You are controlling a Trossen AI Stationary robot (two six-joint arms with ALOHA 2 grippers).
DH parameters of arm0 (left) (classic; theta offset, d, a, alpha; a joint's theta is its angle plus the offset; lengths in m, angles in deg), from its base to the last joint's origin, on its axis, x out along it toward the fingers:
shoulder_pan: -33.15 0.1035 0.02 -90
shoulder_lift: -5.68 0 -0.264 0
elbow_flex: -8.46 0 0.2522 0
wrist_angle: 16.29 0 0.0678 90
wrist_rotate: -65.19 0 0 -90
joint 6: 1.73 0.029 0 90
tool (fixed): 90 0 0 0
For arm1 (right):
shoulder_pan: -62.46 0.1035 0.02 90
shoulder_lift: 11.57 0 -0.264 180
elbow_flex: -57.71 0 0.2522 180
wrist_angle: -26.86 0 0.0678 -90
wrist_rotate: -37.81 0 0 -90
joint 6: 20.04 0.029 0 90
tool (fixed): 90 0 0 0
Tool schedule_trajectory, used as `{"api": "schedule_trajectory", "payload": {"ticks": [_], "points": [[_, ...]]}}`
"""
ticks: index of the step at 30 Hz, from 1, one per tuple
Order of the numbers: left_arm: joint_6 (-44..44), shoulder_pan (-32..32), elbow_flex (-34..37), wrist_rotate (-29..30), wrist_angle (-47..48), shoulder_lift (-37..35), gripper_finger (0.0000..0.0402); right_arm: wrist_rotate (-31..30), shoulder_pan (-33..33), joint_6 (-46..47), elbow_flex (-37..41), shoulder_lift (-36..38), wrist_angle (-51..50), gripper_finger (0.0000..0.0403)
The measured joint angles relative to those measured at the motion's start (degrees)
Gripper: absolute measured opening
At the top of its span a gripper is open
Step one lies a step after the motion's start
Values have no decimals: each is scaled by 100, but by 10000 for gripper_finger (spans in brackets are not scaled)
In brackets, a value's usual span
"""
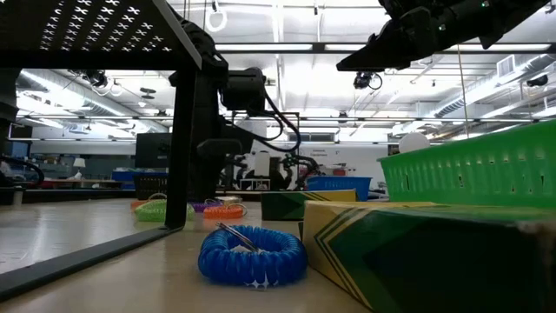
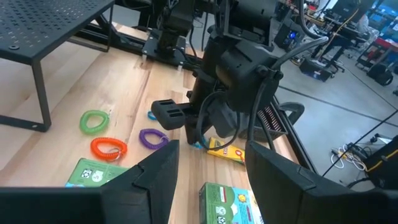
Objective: Pick & Place Office Desk Supplies
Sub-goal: Put the blue rubber band into the black bin
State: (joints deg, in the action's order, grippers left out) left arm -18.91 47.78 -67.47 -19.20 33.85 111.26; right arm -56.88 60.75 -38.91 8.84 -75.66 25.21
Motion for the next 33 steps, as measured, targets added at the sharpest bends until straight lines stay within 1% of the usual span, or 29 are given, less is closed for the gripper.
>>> {"api": "schedule_trajectory", "payload": {"ticks": [1, 4, 9, 15, 18, 21, 28, 33], "points": [[25, 0, 2, 13, -16, 0, 13, 0, 0, 4, 0, 0, 0, 192], [142, -2, -69, 10, 49, 9, 6, 0, 0, 16, 0, 0, 0, 192], [340, -83, -331, 81, -25, 29, 4, 0, 0, 15, 0, 0, 0, 192], [523, -212, -584, 279, 31, -132, 2, -1, 0, 17, 0, 0, -3, 192], [569, -232, -592, 417, 44, -346, 2, -2, -2, 16, 0, 0, -4, 192], [591, -229, -592, 709, 109, -574, 2, -2, -2, 15, 0, 0, -2, 192], [775, -138, -599, 1080, 137, -1370, 1, -1, -1, 15, 0, 0, 0, 192], [1011, 73, -599, 1153, 102, -1887, 1, 101, -2, 17, 0, 0, 57, 192]]}}
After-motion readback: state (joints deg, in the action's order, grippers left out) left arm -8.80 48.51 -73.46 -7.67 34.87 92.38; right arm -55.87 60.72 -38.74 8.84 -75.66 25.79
